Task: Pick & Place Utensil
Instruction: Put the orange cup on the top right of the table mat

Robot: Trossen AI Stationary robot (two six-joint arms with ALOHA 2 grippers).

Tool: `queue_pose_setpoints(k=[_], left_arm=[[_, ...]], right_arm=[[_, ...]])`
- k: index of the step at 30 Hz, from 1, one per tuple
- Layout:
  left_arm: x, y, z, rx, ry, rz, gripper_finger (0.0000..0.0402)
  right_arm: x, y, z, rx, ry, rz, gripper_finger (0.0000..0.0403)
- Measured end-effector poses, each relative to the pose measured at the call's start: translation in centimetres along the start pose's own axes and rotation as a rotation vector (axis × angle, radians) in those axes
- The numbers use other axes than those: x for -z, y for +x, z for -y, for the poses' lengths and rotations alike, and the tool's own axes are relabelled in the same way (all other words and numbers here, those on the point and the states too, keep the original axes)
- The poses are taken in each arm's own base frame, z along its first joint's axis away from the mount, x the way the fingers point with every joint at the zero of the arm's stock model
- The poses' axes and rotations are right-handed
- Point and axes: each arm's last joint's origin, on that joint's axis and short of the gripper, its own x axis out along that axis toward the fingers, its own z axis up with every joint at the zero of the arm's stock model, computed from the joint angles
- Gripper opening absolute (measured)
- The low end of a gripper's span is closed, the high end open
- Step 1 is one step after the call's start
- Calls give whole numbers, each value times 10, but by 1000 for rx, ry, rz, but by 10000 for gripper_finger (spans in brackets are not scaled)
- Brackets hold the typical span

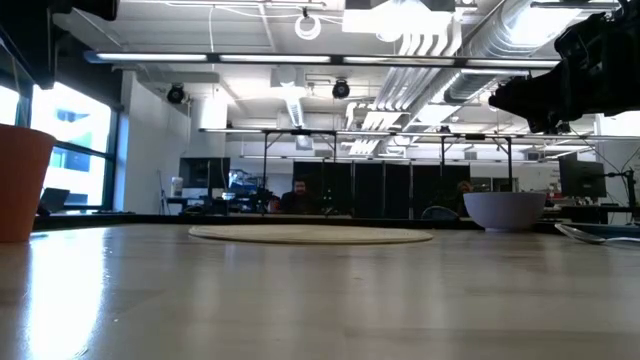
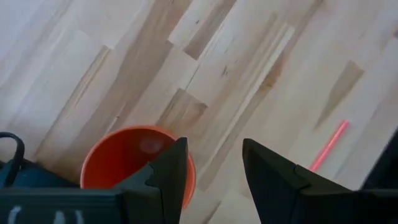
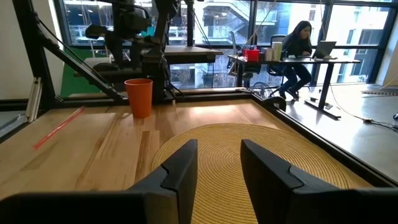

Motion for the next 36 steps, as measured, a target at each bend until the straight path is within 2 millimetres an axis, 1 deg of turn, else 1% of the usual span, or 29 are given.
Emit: queue_pose_setpoints(k=[5,9,15,18,27,33,36], left_arm=[[-1,12,6,-75,-12,-28,153],[1,23,9,-155,-48,-119,153],[0,37,16,-217,-25,-156,153],[1,40,17,-228,-23,-174,153],[2,42,17,-219,-60,-207,153],[10,55,9,-261,-68,-254,153],[10,56,10,-249,-64,-237,153]], right_arm=[[0,0,0,0,0,0,116],[0,0,0,0,0,1,116],[0,0,0,0,0,1,116],[0,0,0,0,0,1,116],[0,0,0,1,0,0,116],[0,0,0,0,0,1,116],[0,0,0,0,0,1,116]])
